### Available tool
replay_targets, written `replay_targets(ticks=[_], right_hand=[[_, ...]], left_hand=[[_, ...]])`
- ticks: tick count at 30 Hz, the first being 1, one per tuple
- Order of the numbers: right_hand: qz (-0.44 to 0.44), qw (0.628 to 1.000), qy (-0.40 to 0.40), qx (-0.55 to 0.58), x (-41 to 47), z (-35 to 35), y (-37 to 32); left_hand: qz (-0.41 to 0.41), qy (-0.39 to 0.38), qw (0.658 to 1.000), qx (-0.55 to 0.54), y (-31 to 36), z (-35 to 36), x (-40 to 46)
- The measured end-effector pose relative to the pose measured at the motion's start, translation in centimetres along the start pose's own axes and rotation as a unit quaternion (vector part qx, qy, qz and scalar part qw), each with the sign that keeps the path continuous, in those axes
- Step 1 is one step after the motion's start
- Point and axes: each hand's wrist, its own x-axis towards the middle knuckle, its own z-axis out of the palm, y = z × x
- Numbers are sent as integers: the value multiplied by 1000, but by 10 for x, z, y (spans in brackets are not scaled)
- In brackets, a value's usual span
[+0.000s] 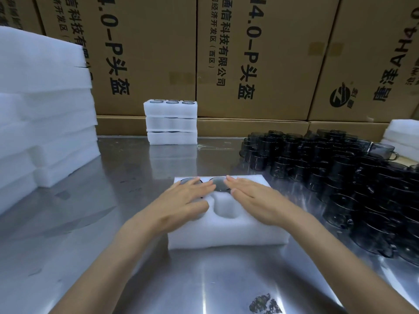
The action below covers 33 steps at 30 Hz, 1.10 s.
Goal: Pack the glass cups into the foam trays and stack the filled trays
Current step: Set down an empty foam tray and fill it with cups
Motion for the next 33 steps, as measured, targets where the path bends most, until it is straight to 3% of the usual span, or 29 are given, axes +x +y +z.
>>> replay_targets(ticks=[12,14,17,19,25,29,33], right_hand=[[28,999,13,26,-2,-3,-4],[33,994,60,81,3,-7,-1],[58,961,241,123,17,-15,15],[102,938,313,104,29,-20,35],[256,955,150,4,60,-23,91],[306,939,149,-45,65,-21,97],[278,934,200,-103,57,-11,91]], left_hand=[[-30,25,999,-16,-2,6,2],[-34,32,998,-29,-4,6,3],[-54,36,996,-63,-5,6,2],[-61,37,995,-69,-6,7,2],[-55,48,995,-72,-5,8,2],[-48,56,994,-75,-6,9,3],[-42,55,995,-69,-7,9,3]])
